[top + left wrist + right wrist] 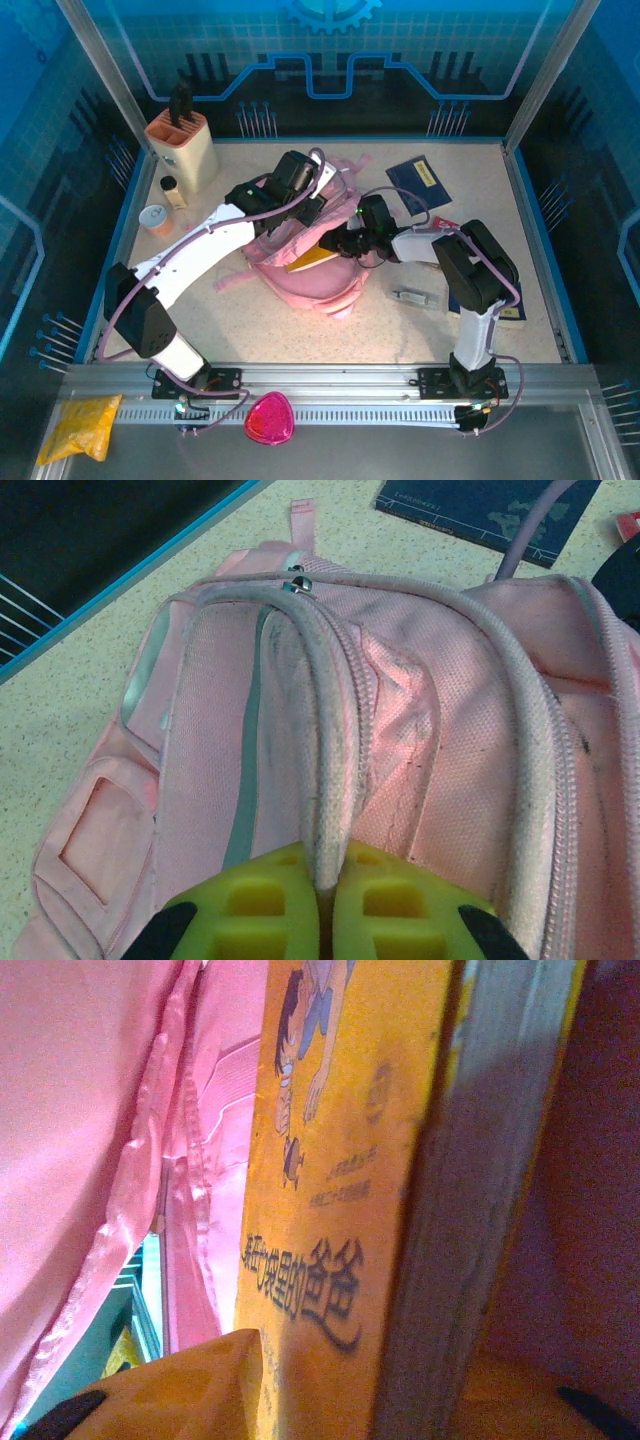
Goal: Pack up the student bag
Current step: Place the book in the student bag.
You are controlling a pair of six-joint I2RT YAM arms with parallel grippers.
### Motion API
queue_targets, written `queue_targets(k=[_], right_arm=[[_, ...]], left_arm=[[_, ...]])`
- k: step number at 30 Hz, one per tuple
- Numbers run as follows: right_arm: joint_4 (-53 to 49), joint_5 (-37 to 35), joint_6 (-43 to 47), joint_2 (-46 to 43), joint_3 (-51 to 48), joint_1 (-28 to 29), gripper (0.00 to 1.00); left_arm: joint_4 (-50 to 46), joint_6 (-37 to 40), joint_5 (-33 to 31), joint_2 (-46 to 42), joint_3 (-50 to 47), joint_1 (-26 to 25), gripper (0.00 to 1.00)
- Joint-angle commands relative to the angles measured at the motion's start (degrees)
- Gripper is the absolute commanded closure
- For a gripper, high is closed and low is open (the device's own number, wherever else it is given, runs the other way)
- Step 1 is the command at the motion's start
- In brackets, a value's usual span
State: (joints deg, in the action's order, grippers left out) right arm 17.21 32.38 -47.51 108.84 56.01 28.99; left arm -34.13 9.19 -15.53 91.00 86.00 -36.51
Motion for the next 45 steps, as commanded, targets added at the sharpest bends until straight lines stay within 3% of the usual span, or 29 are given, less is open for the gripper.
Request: queue_targets(k=[1, 8, 12, 15, 19, 32, 35, 39, 45], right_arm=[[-1.4, -2.7, 5.2, -2.4, -0.1, 0.8, 0.50], [-12.2, -10.1, 10.8, -12.5, -7.6, 1.8, 0.32], [-14.7, -12.4, 12.6, -14.0, -10.1, 4.2, 0.34], [-12.8, -12.5, 11.4, -12.1, -10.6, 5.0, 0.43], [-9.5, -12.8, 10.9, -9.8, -8.9, 6.2, 0.65], [-6.3, -26.8, 10.3, -4.5, 1.1, 7.6, 0.90], [-5.2, -29.7, 10.5, -4.7, 1.4, 7.7, 0.93], [-4.9, -28.2, 11.7, -6.2, -0.1, 8.4, 0.93], [-3.3, -26.2, 11.6, -15.9, -8.2, 9.3, 0.79]], left_arm=[[5.2, 0.8, 0.1, -3.6, 0.5, 0.4, 1.00], [4.9, 0.7, -0.4, -3.8, 0.4, 0.9, 1.00], [4.6, 0.3, -0.5, -3.6, 0.5, 1.4, 1.00], [4.6, 0.3, 0.0, -3.7, 0.6, 1.5, 1.00], [4.0, 0.6, 0.1, -3.7, 0.8, 1.4, 1.00], [2.7, 0.5, 1.1, -5.4, -1.1, 2.7, 1.00], [1.9, 0.5, 1.1, -5.2, -1.2, 3.6, 1.00], [2.2, 0.7, 1.7, -5.8, -2.2, 4.5, 1.00], [0.1, 0.1, 1.6, -5.9, -4.0, 5.7, 1.00]])
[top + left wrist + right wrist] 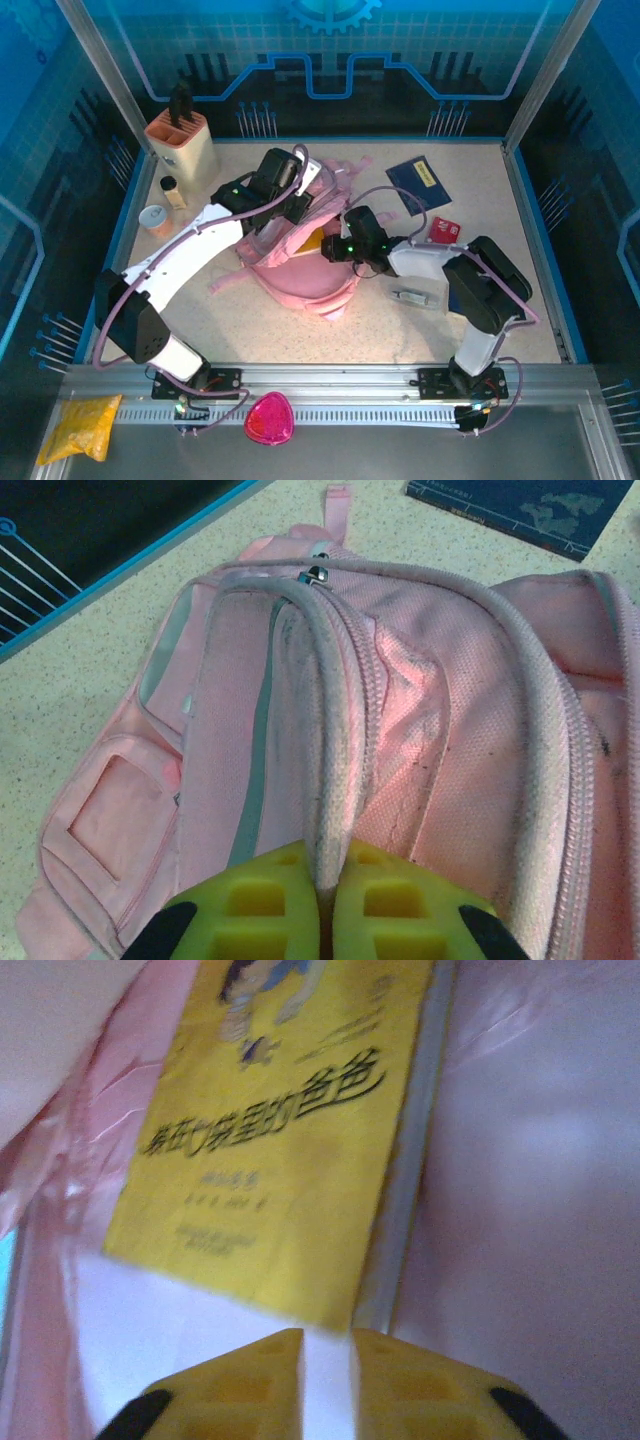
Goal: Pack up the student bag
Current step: Place the book in the student bag, then close the student bag at the center of the table.
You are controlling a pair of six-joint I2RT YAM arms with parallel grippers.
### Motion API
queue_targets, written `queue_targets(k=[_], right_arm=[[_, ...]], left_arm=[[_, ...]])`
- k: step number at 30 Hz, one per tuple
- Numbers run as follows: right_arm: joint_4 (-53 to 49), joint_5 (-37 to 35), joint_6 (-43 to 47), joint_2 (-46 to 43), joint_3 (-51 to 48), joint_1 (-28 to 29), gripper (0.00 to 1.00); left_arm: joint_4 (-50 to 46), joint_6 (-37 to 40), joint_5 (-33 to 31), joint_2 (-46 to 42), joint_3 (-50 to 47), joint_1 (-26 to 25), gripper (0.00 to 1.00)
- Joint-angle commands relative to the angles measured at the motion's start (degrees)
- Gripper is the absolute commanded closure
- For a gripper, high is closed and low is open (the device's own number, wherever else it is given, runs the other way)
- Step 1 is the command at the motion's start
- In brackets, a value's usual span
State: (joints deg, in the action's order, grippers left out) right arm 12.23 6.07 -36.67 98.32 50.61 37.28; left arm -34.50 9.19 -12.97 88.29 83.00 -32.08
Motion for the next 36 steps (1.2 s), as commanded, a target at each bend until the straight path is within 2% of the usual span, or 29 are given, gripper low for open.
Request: queue_targets(k=[1, 4, 7, 15, 20, 25, 30, 34, 36], right_arm=[[1.7, 0.7, 1.0, -7.5, -4.1, 1.1, 0.76], [0.2, 1.5, 2.2, -13.6, -7.3, 1.2, 0.66], [-4.8, -0.6, 3.8, -19.5, -9.4, 1.2, 0.58], [-18.5, -6.6, 6.7, -32.8, -12.6, -1.2, 0.45], [-29.0, -7.6, 6.5, -35.3, -10.1, -7.4, 0.34], [-32.1, -4.9, 6.3, -34.8, -8.8, -15.1, 0.22], [-32.5, -4.2, 6.3, -33.2, -8.1, -18.7, 0.13], [-32.2, -2.7, 5.9, -29.8, -6.7, -21.8, 0.09], [-31.6, -2.4, 5.7, -27.1, -5.2, -23.1, 0.09]], left_arm=[[0.6, -0.1, -1.0, -3.3, -1.8, 1.3, 1.00], [0.3, -0.5, -1.1, -3.7, -3.5, 1.5, 1.00], [-1.3, -1.1, -0.6, -4.2, -4.7, 1.7, 1.00], [-4.5, -3.5, 1.0, -6.6, -9.7, 1.8, 1.00], [-3.9, -6.1, 4.5, -7.2, -13.5, 1.8, 1.00], [-2.1, -9.0, 7.8, -6.3, -16.7, 1.7, 0.99], [1.2, -12.4, 12.2, -5.9, -19.7, 1.1, 0.85], [3.3, -15.7, 13.4, -8.4, -21.4, 0.4, 0.61], [5.8, -19.0, 13.1, -10.5, -22.6, 0.0, 0.57]])
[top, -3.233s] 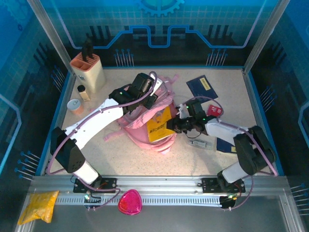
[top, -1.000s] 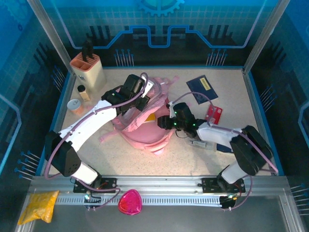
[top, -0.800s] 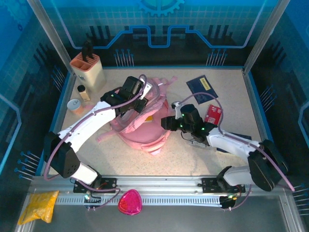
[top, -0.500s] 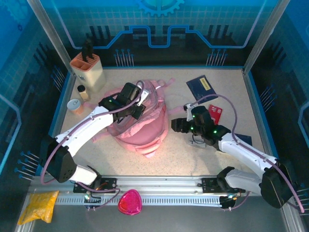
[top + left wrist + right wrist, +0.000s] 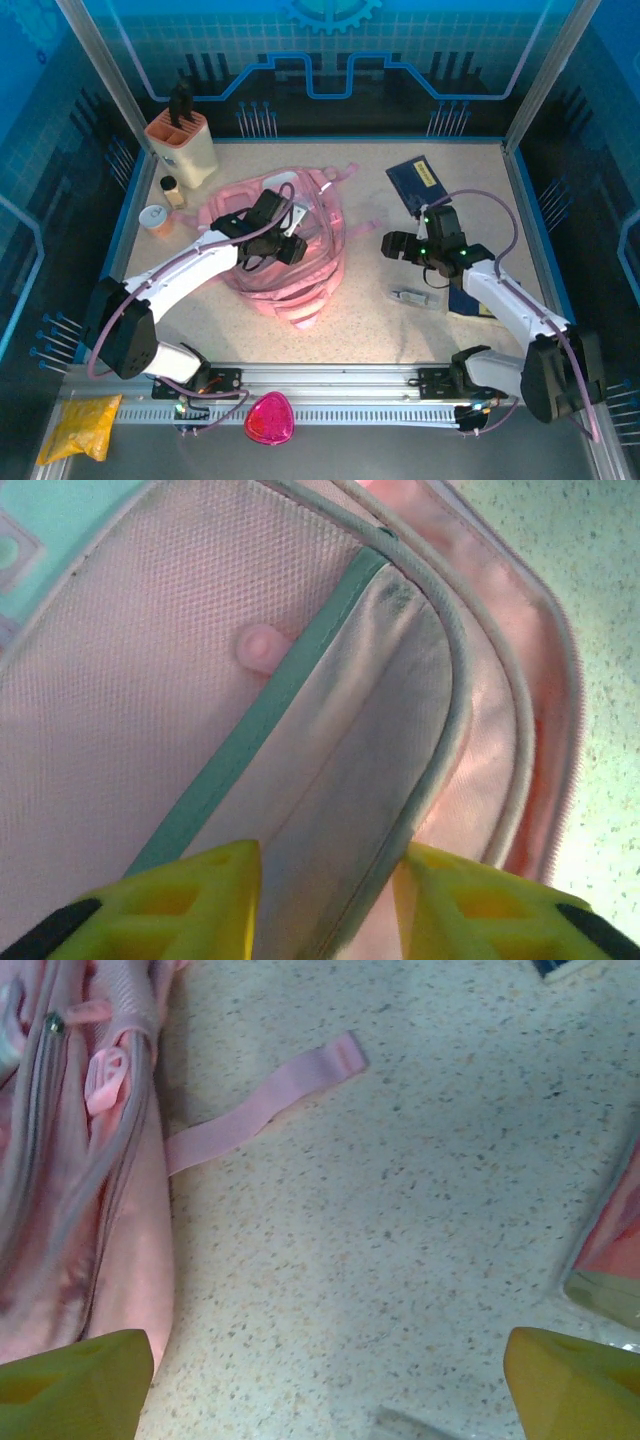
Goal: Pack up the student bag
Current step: Close the student bag at the center of the table, then move the book to the center of the table.
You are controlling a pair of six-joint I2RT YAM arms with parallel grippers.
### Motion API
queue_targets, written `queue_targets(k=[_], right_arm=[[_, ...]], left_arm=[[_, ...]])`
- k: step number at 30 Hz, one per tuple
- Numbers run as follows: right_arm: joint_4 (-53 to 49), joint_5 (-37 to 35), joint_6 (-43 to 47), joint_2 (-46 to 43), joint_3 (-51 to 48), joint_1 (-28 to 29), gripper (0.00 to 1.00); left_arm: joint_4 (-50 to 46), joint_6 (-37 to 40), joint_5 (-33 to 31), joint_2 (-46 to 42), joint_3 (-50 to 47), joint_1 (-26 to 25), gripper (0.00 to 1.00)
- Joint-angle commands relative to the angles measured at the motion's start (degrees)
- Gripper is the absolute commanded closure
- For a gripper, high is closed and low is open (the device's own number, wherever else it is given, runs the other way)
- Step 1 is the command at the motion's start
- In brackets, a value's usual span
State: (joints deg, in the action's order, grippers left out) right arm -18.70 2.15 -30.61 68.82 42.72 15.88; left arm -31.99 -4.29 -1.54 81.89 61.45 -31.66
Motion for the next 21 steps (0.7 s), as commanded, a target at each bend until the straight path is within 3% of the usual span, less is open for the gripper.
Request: queue_targets(k=[1, 6, 13, 21], right_arm=[[-0.1, 1.4, -0.3, 4.0, 3.5, -2.2, 0.08], [0.6, 3.9, -0.5, 13.9, 11.9, -5.5, 0.08], [-1.5, 7.9, -1.6, 28.7, 24.9, -10.6, 0.08], [-5.7, 8.2, -1.8, 42.1, 39.1, -13.4, 0.06]], left_arm=[[5.2, -7.3, 2.3, -5.1, -1.9, -0.6, 0.55], [12.2, -16.6, 3.1, -7.2, -4.3, -2.7, 0.48], [20.7, -27.3, -0.7, -6.1, -5.4, -8.0, 0.37], [26.8, -33.9, -6.5, -2.7, -6.2, -12.3, 0.24]])
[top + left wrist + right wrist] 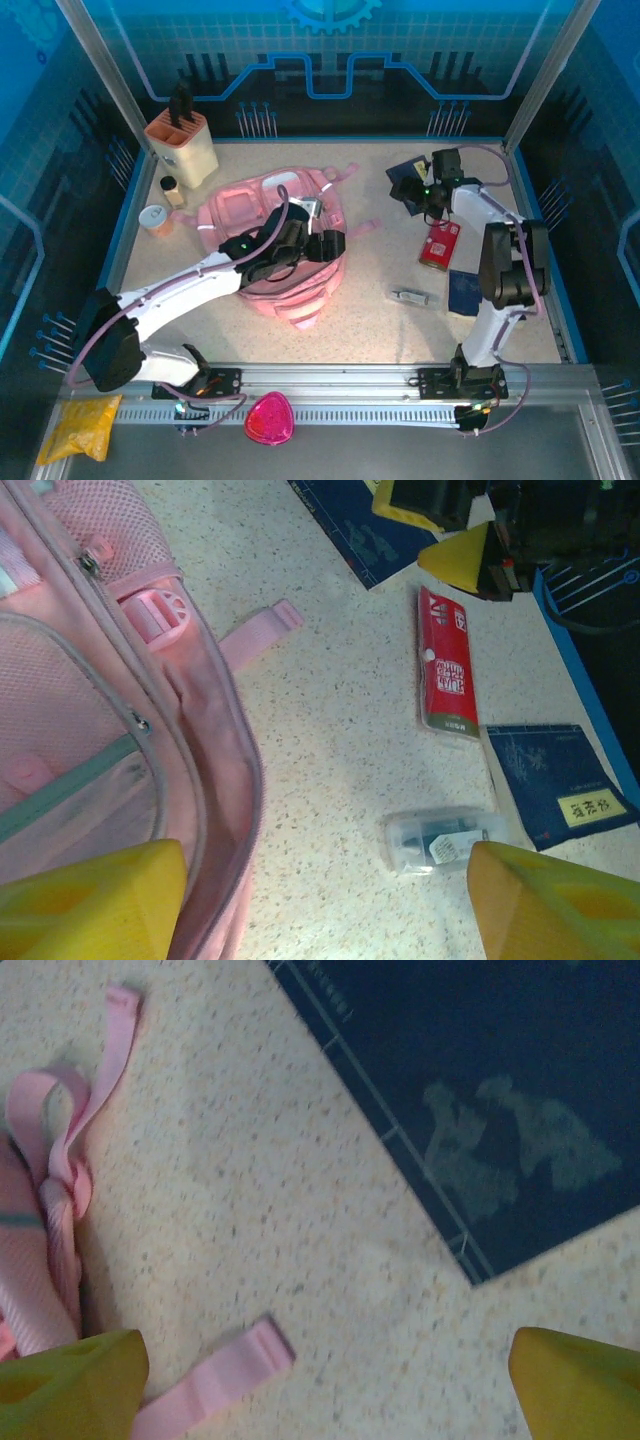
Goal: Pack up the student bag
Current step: Move the book to the center of the table.
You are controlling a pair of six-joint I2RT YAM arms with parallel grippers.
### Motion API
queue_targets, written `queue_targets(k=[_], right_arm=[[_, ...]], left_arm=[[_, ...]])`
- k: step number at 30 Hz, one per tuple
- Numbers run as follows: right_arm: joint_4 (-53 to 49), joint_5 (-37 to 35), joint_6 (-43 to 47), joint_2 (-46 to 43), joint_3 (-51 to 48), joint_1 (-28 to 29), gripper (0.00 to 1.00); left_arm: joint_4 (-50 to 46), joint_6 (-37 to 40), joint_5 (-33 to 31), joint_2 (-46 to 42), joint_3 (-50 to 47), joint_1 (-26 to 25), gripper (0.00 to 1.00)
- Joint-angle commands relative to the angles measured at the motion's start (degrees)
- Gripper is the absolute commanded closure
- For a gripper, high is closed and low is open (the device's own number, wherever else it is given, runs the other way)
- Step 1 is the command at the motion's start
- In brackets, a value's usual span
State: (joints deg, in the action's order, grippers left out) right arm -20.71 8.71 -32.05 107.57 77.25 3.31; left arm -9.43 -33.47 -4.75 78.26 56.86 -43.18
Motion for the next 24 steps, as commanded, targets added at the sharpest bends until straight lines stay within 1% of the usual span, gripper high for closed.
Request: queue_targets(k=[1, 4, 9, 12, 15, 24], right_arm=[[-4.1, 2.0, -0.3, 4.8, 6.1, -0.8, 0.06], [-4.5, 2.2, -0.7, 7.8, 9.1, -0.8, 0.05], [-7.4, 2.6, -0.2, 13.2, 14.8, -0.8, 0.04], [-7.9, 3.1, 0.1, 15.1, 16.4, -0.6, 0.03], [-8.1, 2.7, 0.0, 16.2, 17.0, -0.5, 0.03], [-7.7, 3.5, -0.5, 15.8, 14.3, 0.7, 0.00]], left_arm=[[5.2, -5.7, -4.0, 1.0, -2.1, -1.1, 0.23], [7.7, -7.1, -4.7, 1.2, -3.4, -1.6, 0.18], [8.4, -7.4, -4.6, 2.1, -3.7, -1.8, 0.10], [6.1, -6.6, -5.6, 2.1, -2.8, -1.8, 0.05], [5.7, -6.1, -6.1, 1.7, -2.9, -1.9, 0.02], [6.0, -7.0, -5.3, 2.8, -2.9, -1.8, 0.01]])
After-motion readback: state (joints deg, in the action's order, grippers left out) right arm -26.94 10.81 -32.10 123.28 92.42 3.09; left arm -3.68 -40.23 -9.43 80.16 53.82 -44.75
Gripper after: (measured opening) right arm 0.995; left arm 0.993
